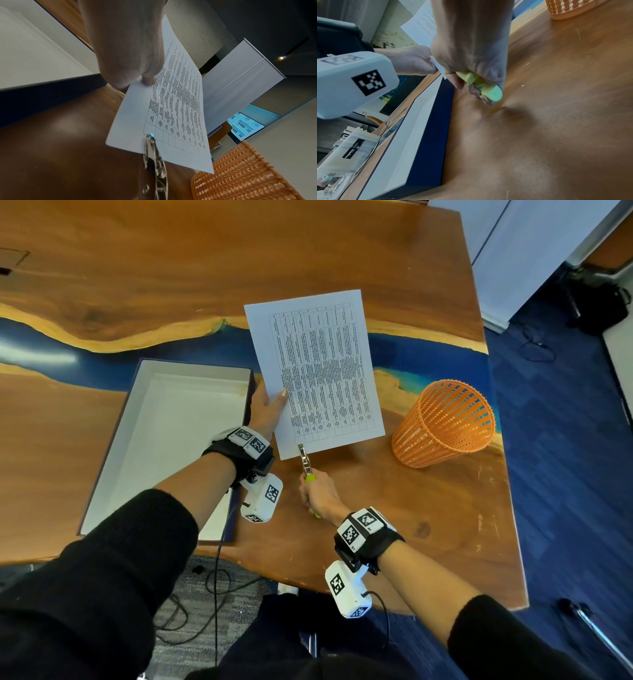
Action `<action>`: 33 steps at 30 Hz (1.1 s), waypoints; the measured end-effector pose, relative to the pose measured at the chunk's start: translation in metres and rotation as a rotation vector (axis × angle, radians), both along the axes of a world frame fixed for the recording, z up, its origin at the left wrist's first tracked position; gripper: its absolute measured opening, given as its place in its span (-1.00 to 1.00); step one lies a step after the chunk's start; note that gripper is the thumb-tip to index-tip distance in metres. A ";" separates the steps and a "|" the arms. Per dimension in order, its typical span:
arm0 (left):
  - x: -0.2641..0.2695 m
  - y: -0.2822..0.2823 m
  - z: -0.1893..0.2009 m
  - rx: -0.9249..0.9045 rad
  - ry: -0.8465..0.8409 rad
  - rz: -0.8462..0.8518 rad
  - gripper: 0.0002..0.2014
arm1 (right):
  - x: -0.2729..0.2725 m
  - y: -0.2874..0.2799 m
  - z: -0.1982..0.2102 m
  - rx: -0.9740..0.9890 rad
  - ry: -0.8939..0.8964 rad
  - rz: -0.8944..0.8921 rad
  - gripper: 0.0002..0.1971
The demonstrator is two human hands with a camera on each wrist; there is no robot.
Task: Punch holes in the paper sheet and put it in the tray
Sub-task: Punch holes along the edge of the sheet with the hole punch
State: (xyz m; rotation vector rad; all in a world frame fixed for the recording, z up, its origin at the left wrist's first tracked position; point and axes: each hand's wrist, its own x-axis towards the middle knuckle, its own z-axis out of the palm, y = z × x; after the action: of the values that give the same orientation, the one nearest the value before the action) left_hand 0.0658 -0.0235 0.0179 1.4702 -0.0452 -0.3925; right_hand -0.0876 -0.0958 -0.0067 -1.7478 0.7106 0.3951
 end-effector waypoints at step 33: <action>0.003 -0.002 -0.001 0.054 -0.012 0.055 -0.59 | -0.011 -0.008 0.010 0.107 -0.273 -0.042 -0.30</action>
State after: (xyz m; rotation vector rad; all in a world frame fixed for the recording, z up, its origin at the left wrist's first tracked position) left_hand 0.0691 -0.0251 0.0173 1.5240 -0.0036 -0.3423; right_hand -0.0984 -0.1039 0.0038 -1.6432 0.5193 0.1573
